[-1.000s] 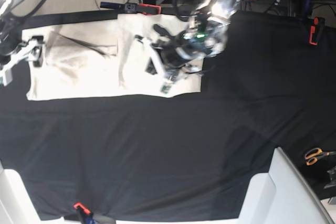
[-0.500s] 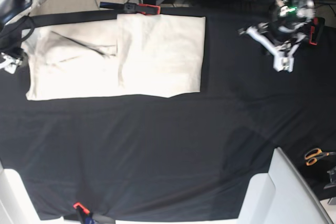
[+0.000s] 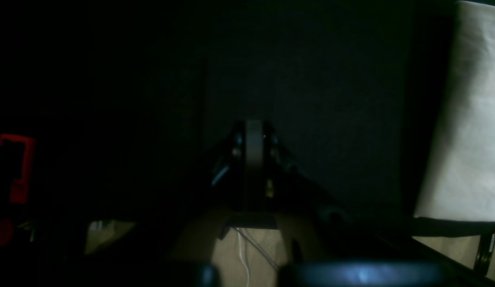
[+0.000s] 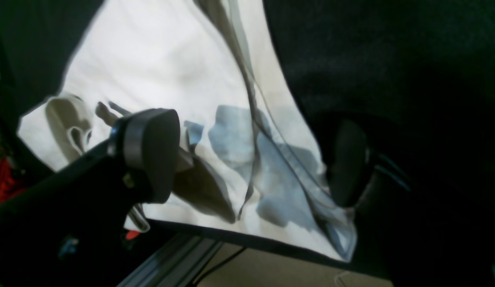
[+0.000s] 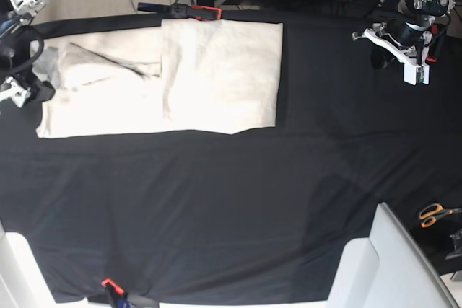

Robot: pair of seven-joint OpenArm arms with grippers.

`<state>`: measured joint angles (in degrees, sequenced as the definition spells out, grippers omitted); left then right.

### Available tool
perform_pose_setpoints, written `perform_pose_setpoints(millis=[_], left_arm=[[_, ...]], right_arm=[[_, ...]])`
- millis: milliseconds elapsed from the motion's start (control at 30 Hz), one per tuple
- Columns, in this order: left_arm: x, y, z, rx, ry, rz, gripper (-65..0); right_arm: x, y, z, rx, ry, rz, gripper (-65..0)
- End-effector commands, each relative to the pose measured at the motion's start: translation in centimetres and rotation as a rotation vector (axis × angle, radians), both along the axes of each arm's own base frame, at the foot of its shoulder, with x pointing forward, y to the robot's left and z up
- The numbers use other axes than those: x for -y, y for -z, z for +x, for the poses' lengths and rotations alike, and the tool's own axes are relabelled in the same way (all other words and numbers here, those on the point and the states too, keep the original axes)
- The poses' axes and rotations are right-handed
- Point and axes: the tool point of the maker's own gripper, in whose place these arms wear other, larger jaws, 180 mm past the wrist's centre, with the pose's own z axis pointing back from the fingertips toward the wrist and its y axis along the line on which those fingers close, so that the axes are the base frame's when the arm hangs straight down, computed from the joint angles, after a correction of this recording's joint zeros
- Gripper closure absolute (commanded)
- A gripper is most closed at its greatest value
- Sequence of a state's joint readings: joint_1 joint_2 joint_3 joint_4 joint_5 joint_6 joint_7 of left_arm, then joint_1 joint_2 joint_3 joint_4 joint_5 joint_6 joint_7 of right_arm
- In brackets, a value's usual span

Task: Fold the T-shirt properly
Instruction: 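Grasp the shirt's hem end with the right gripper and lift it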

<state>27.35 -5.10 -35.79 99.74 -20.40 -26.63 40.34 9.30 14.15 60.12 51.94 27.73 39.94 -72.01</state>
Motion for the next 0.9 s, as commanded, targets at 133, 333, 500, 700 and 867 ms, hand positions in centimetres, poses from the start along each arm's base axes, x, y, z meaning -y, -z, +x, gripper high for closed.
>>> perform_pose_setpoints(millis=[133, 333, 500, 700, 867], left_arm=[[-0.2, -0.9, 0.7, 0.037, 0.008, 0.007, 0.0], [-0.1, 0.3, 0.2, 0.009, -0.005, -0.014, 0.0], [-0.5, 2.1, -0.4, -0.032, -0.033, -0.044, 0.0], [-0.4, 2.3, -0.4, -0.036, -0.033, -0.049, 0.0], [-0.4, 2.1, 0.2, -0.024, -0.034, -0.051, 0.0]], right_arm=[[-1.7, 0.2, -0.2, -0.046, -0.088, 0.021, -52.8], [-3.6, 0.5, -0.7, -0.065, -0.121, 0.036, -52.5], [-4.2, 0.6, -1.2, -0.086, -0.140, 0.054, -52.4], [-5.3, 0.9, -1.4, -0.095, -0.149, 0.077, -52.2], [-6.8, 1.3, -1.4, -0.096, -0.158, 0.106, -49.2]])
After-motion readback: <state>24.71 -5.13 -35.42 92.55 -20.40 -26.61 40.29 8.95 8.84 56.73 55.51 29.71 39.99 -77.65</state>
